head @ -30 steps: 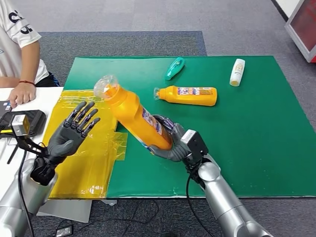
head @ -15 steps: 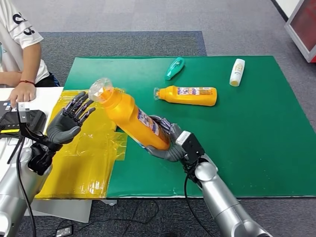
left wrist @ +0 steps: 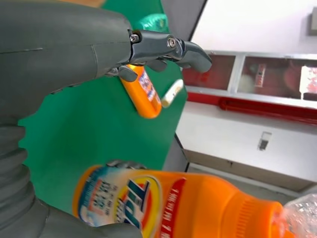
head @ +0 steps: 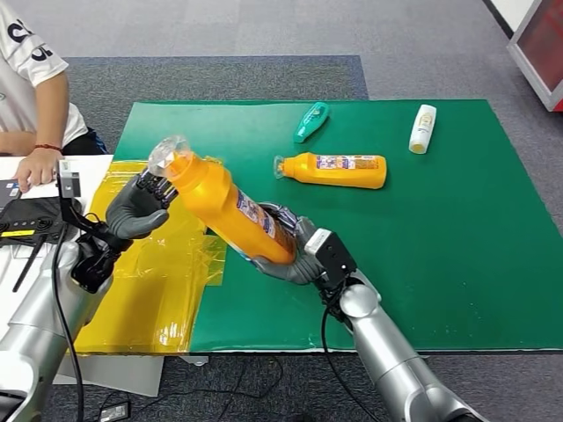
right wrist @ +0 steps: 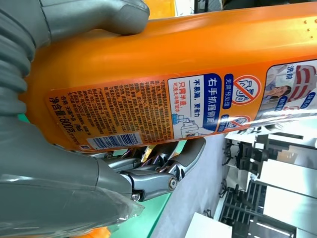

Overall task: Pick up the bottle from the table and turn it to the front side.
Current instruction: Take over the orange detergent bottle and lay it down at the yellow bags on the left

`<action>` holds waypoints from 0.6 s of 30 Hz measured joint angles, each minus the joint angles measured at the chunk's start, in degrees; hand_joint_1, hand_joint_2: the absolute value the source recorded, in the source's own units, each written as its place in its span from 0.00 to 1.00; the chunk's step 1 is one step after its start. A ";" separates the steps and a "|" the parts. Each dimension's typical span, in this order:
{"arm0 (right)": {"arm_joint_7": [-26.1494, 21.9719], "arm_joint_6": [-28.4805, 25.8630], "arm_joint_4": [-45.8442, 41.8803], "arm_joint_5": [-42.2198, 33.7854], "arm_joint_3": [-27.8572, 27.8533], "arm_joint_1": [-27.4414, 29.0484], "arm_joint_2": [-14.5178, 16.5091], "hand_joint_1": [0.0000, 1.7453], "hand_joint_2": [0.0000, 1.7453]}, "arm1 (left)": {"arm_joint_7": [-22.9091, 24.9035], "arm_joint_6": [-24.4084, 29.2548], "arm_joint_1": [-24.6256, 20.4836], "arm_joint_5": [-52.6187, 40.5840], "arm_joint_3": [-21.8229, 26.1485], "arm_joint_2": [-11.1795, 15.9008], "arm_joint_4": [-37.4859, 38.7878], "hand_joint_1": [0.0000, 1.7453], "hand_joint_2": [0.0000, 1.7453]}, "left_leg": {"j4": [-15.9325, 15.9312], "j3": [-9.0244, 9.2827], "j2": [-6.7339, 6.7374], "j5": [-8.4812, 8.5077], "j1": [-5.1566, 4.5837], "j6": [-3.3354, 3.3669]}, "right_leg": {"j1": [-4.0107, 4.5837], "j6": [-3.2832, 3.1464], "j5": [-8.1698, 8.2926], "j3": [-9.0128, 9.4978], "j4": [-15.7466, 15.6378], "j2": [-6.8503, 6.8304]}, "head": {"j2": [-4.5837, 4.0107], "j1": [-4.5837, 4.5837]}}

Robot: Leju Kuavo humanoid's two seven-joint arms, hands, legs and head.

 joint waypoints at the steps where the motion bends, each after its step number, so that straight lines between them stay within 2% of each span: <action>1: -0.04 0.01 0.22 -0.01 0.00 -0.17 0.09 1.00 1.00 | 0.08 -0.04 -0.25 0.22 -0.26 -0.25 0.08 0.00 1.00 | 0.00 0.00 0.00 0.00 0.00 0.00 | 0.00 0.00 0.00 0.00 0.00 0.00 | 0.00 0.00; 18: -0.04 0.13 3.58 -0.28 -0.01 -2.36 1.26 1.00 1.00 | 1.85 -1.02 -3.22 3.66 -3.48 -3.95 1.85 0.00 1.00 | 0.00 0.01 0.01 -0.02 -0.01 0.02 | 0.00 0.01 -0.01 0.02 0.00 0.00 | 0.01 -0.01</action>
